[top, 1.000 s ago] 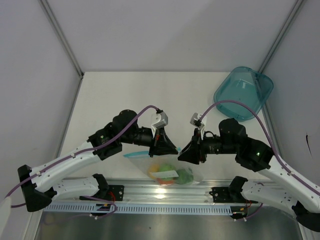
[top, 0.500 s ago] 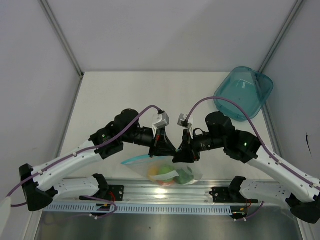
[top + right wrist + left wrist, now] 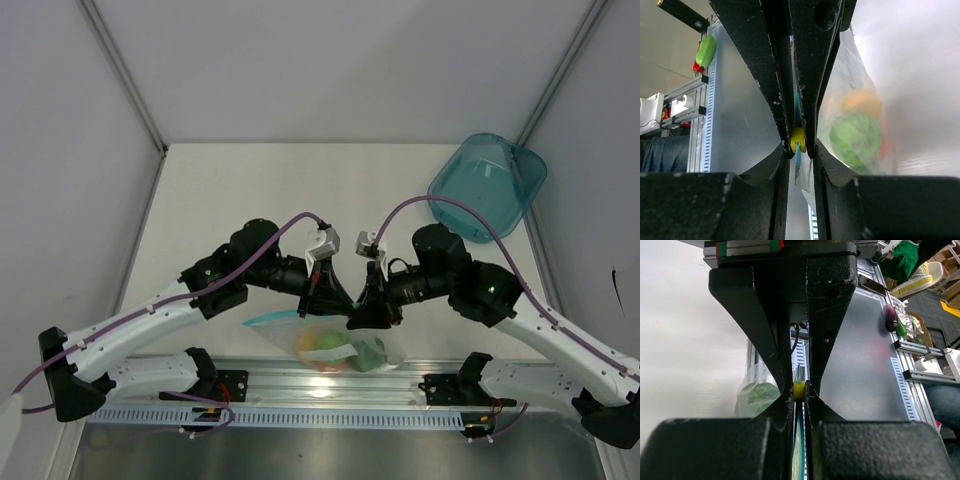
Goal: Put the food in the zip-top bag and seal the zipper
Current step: Zip the zipper food storage bag at the center of the board.
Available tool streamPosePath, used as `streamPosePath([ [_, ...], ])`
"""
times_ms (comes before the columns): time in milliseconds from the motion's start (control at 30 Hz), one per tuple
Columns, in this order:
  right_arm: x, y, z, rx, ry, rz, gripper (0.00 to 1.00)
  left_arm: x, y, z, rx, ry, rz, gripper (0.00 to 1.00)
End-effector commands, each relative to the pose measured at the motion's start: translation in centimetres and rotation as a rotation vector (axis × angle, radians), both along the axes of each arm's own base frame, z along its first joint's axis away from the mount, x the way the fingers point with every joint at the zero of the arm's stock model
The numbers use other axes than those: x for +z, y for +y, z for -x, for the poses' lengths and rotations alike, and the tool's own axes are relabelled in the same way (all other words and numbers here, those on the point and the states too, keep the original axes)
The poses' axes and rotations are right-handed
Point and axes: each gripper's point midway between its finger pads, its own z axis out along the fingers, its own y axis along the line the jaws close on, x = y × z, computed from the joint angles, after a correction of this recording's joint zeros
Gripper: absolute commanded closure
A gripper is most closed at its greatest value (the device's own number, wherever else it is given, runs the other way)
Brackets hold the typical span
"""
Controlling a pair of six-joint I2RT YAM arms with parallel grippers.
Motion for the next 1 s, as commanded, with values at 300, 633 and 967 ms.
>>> streamPosePath([
  [300,0.1,-0.7,1.9,0.071,0.042,-0.038,0.74,1.4,0.0,-0.2,0.0,-0.045,0.042,0.99],
  [633,-0.5,-1.0,2.1,0.072,0.053,-0.027,0.68,1.2,0.0,-0.5,0.012,-0.044,0.034,1.0],
  [967,-0.2,0.1,1.0,0.039,0.041,-0.06,0.84,0.6,-0.1,-0.2,-0.014,-0.024,0.03,0.99],
])
